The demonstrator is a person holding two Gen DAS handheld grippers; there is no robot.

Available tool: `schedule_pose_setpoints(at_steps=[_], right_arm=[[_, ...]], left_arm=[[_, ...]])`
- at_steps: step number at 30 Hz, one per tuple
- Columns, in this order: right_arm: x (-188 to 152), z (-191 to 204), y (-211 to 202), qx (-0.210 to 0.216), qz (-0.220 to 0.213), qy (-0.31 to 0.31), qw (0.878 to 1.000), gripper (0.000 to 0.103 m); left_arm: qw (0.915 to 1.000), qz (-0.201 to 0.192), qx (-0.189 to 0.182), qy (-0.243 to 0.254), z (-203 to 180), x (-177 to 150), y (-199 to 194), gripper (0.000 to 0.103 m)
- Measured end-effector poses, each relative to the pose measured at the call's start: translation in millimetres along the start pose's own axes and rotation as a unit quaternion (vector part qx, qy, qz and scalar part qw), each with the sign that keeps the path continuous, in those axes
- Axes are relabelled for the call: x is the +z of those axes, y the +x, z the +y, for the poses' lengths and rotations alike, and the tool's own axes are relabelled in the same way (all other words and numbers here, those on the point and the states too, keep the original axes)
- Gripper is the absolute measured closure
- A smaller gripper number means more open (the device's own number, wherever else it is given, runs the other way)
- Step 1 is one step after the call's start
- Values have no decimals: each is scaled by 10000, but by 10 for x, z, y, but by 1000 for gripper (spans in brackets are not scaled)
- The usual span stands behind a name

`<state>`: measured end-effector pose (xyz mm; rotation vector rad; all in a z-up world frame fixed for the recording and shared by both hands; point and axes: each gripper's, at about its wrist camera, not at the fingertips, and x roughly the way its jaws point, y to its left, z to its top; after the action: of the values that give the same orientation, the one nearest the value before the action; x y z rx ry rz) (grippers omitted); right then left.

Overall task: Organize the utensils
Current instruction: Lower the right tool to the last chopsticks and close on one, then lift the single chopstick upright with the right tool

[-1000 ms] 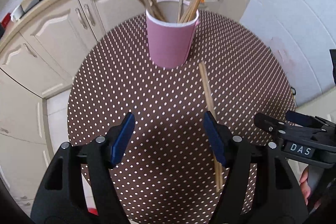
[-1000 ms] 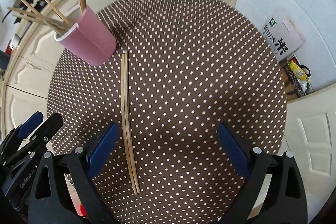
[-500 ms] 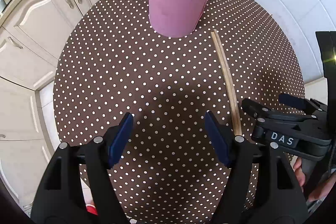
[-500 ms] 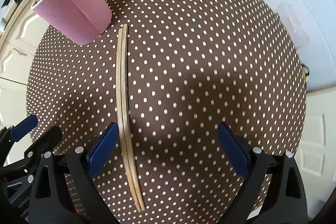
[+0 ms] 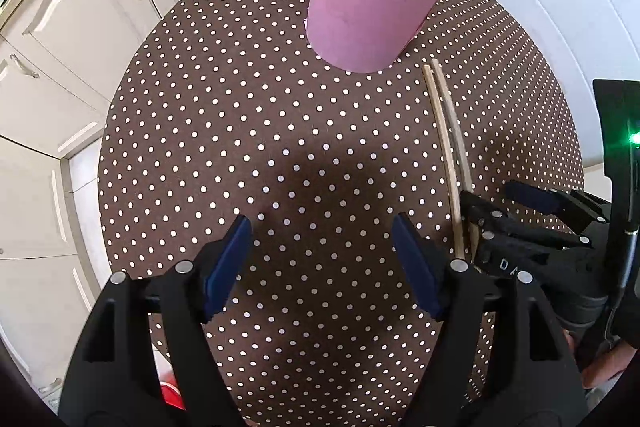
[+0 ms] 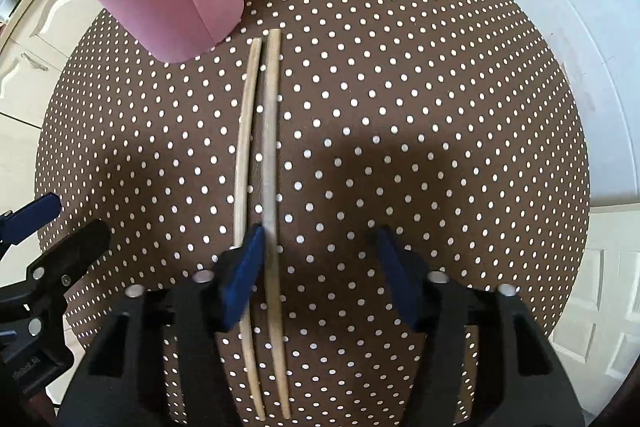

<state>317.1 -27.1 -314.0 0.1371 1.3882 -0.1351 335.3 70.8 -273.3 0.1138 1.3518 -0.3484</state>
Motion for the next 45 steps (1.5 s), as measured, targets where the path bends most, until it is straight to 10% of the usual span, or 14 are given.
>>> schedule_pose_setpoints(at_steps=[8, 23, 34, 43, 45], right_arm=[[134, 91, -13, 139, -218, -59, 9996, 97], [-41, -892, -96, 765, 29, 579, 9954, 98], [-268, -1551, -72, 1597, 46, 927, 9828, 98], [-330, -1806, -72, 2032, 105, 874, 9752, 99], [-330, -1845, -100, 2070, 146, 818, 9748, 99]], left_arm=[[10000, -2, -23, 7, -115, -26, 9, 31], [9996, 232, -142, 120, -656, -130, 116, 31], [9964, 477, 688, -93, -1220, -45, 442, 32], [9964, 423, 402, -612, -1214, -167, 527, 96], [9956, 427, 353, -756, -1153, -145, 497, 97]])
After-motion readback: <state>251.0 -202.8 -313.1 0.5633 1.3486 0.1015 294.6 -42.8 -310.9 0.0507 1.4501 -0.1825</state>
